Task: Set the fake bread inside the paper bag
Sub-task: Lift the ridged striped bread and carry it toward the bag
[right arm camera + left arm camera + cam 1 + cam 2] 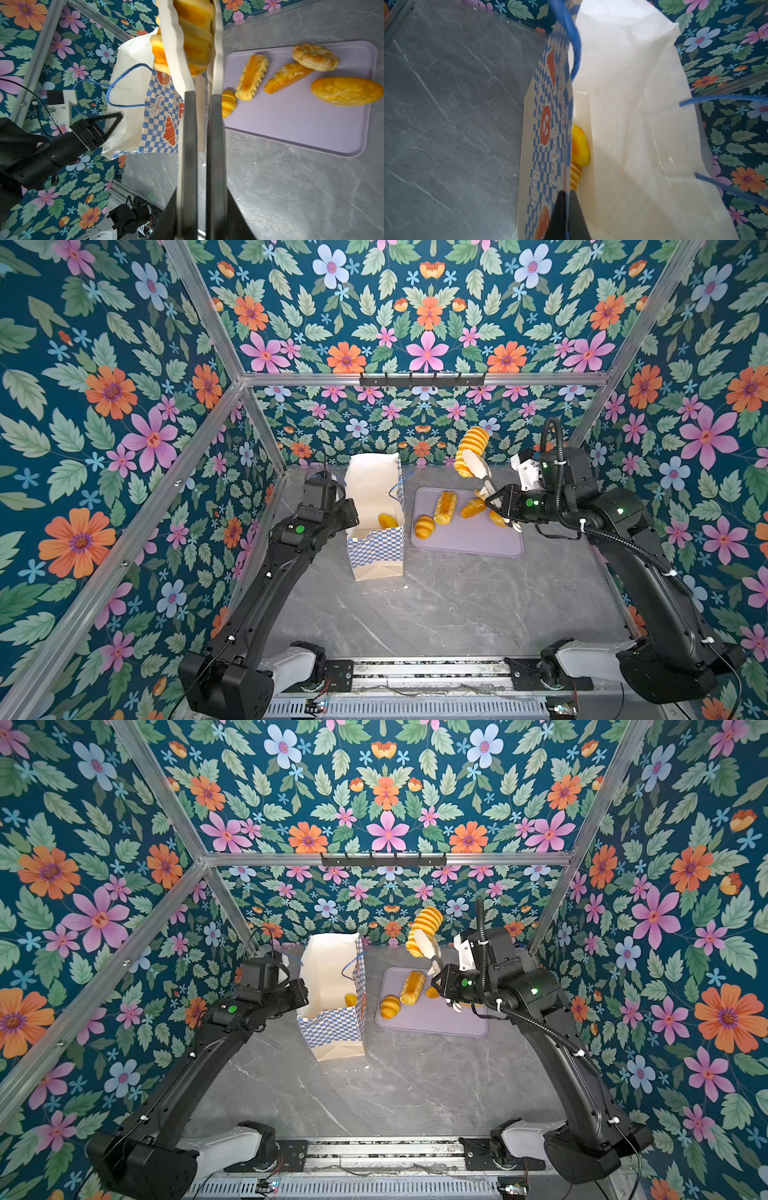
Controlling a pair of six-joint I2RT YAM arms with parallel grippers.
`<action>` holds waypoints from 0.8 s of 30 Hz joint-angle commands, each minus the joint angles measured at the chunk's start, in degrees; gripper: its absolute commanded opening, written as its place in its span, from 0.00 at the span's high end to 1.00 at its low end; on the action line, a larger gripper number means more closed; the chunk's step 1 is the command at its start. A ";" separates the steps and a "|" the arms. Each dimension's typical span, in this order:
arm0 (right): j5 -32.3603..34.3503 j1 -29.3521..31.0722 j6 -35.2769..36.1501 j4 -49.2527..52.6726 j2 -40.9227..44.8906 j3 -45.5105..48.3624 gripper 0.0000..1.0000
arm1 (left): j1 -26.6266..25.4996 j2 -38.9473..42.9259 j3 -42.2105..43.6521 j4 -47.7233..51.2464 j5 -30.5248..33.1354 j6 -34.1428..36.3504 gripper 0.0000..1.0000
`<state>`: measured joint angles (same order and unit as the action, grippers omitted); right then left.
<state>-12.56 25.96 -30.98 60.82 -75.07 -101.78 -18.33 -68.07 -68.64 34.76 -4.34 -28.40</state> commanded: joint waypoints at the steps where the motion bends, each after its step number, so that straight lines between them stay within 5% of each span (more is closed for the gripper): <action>1: -1.24 1.31 -0.57 -3.59 -1.11 -1.67 0.75 | 0.05 0.03 -0.18 -0.66 -0.15 -0.35 0.95; 24: 2.38 16.24 0.86 0.71 -17.97 -23.83 0.75 | 0.02 0.38 0.00 -0.57 -0.44 -0.59 0.95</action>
<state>-11.29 41.15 -31.29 61.28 -91.37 -122.89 -18.33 -67.94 -68.62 34.76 -4.54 -28.58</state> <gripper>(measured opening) 0.285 0.058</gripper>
